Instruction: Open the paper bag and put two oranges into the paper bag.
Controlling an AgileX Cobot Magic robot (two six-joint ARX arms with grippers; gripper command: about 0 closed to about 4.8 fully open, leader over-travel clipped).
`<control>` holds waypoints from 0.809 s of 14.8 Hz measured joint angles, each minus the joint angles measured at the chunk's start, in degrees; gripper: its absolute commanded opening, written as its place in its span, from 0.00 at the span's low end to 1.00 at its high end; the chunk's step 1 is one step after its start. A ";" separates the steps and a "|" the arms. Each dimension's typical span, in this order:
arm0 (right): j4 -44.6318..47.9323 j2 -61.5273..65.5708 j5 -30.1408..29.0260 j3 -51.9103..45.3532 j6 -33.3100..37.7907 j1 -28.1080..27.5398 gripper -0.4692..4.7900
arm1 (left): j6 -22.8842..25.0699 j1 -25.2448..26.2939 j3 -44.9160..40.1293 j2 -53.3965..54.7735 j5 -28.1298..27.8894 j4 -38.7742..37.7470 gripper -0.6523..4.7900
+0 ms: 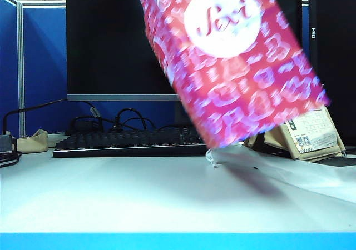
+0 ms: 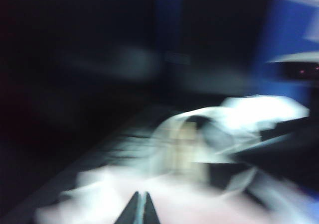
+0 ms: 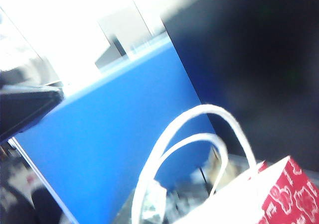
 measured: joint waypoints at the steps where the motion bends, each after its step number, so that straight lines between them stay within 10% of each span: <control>1: 2.95 0.00 0.59 0.00 1.81 0.02 0.08 | 3.52 0.00 0.04 -2.56 -5.68 -1.55 0.11; 3: 7.45 0.00 1.70 0.00 5.07 0.07 0.08 | 10.51 0.11 -0.02 -6.56 -13.90 -2.40 0.11; 7: 10.25 0.04 -3.50 5.49 6.73 0.00 0.08 | 12.83 14.71 -4.35 -21.35 -5.49 4.96 0.11; 12: -13.38 -6.27 -9.81 17.97 -11.58 -0.09 0.08 | 8.04 27.87 -44.41 -56.17 -3.28 30.21 0.11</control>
